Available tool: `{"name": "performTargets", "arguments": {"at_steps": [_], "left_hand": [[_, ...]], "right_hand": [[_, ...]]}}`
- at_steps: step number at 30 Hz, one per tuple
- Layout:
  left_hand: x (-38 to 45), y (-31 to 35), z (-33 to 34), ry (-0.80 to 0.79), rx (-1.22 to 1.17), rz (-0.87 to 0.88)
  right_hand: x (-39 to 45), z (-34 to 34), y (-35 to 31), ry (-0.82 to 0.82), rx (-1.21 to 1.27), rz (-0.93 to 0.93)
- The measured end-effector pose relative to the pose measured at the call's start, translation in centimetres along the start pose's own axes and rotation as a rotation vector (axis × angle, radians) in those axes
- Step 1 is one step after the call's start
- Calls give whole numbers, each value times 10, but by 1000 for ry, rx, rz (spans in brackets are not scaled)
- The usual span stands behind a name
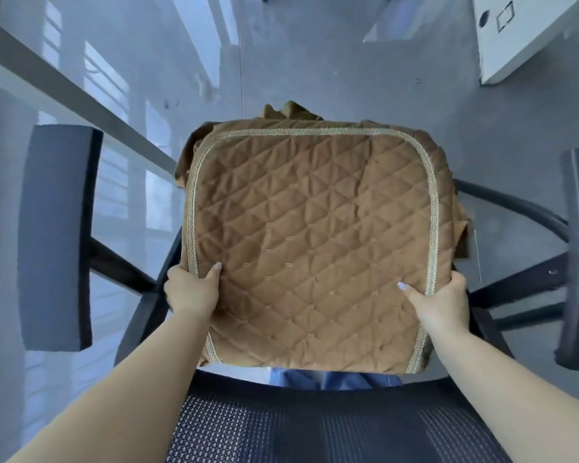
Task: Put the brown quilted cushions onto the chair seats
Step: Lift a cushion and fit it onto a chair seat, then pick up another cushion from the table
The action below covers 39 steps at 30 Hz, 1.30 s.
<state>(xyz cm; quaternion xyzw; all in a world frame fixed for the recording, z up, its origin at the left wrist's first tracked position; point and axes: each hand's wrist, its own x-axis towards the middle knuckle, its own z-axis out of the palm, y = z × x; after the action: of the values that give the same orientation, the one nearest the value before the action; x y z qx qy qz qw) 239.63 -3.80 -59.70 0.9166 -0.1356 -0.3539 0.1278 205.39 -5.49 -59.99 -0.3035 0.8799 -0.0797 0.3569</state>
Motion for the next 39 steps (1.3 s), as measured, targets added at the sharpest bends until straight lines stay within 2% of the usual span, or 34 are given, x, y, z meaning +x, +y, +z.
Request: {"name": "performTargets", "arguments": {"at_steps": [7, 14, 17, 20, 22, 25, 28, 34, 39], "left_hand": [[5, -5, 5, -65, -32, -14], [-8, 10, 9, -26, 78, -14], [-15, 19, 9, -26, 54, -17], [-29, 30, 2, -62, 11, 73], [-43, 42, -7, -148, -76, 156], [-76, 74, -27, -304, -217, 220], [-123, 118, -58, -389, -312, 337], [-235, 213, -133, -469, -398, 595], [-323, 271, -165, -575, -457, 725]], "right_hand": [[9, 6, -4, -37, -54, 48], [11, 5, -8, -90, -87, 48], [7, -2, -18, -107, -87, 23], [-6, -15, -37, -112, -81, -30], [-16, -28, -50, -135, -76, -72], [-36, -56, -82, -266, 23, -140], [-72, -102, -126, -346, 161, -250], [-153, -232, -203, -337, 341, -489], [-196, -340, -212, -251, 412, -625]]}}
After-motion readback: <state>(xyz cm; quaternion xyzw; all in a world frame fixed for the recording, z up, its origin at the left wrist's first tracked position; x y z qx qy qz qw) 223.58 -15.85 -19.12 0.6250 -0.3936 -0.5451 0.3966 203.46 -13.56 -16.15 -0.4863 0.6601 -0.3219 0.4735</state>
